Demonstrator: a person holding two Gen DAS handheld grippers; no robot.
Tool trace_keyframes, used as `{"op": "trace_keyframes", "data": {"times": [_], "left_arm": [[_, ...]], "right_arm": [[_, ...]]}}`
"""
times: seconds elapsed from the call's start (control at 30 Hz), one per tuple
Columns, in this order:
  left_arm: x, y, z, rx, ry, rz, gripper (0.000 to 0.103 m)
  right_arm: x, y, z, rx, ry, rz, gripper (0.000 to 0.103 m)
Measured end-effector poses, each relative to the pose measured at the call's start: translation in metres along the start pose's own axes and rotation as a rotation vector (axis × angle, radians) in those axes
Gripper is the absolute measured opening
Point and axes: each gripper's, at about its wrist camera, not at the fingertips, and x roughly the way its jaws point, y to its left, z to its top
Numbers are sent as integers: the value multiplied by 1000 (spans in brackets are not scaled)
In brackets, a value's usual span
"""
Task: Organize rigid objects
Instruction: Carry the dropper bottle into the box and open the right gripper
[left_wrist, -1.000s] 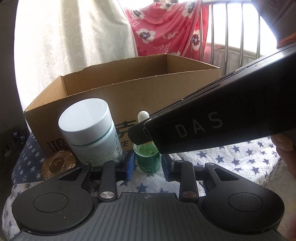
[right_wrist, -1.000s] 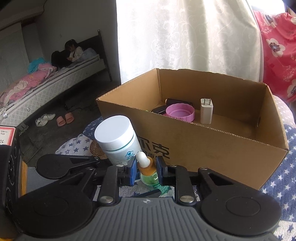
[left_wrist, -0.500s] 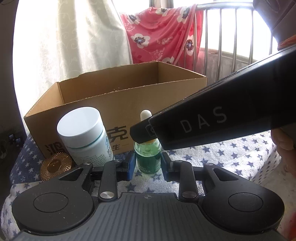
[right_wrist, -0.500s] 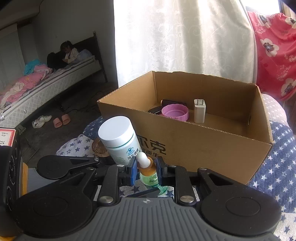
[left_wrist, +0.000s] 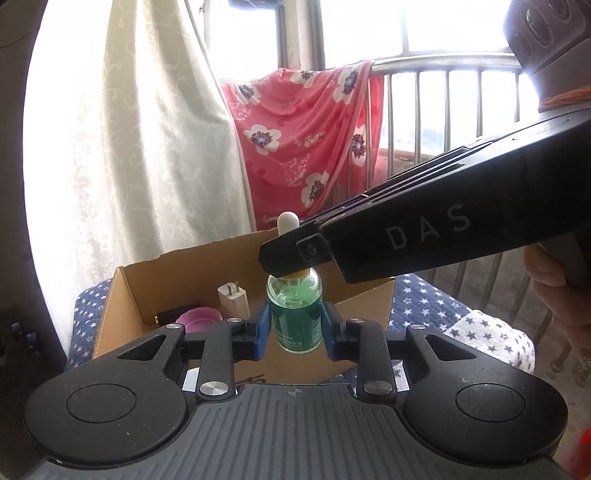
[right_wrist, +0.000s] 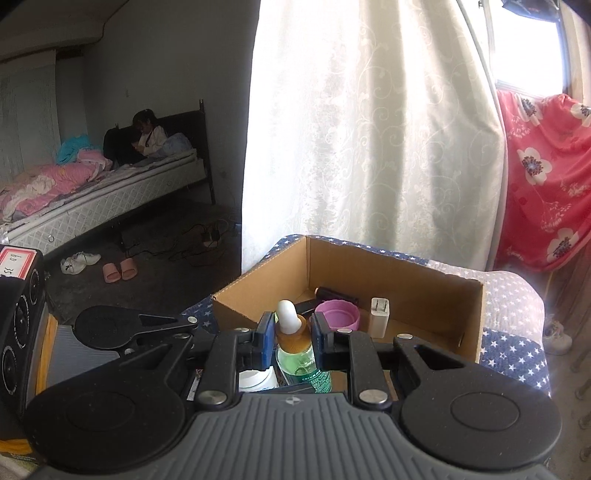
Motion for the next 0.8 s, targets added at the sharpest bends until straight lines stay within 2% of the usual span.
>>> {"op": "trace_keyframes", "data": {"times": [0.17,0.37,0.6,0.8], "left_arm": [[51,23,38,-17,123,-79,28],[137,48,70,-107,320,-144,28],[216,63,77,-190,510,-162,28],[235,69,72,-226,582,-149,28]], "right_arm": [[34,-44,32,68,58,3,23],[94,-102,44,167,147,-5,23],[161,-147,37,224,241,-3,22],[189,-164,33,228,253,-2,16]]}}
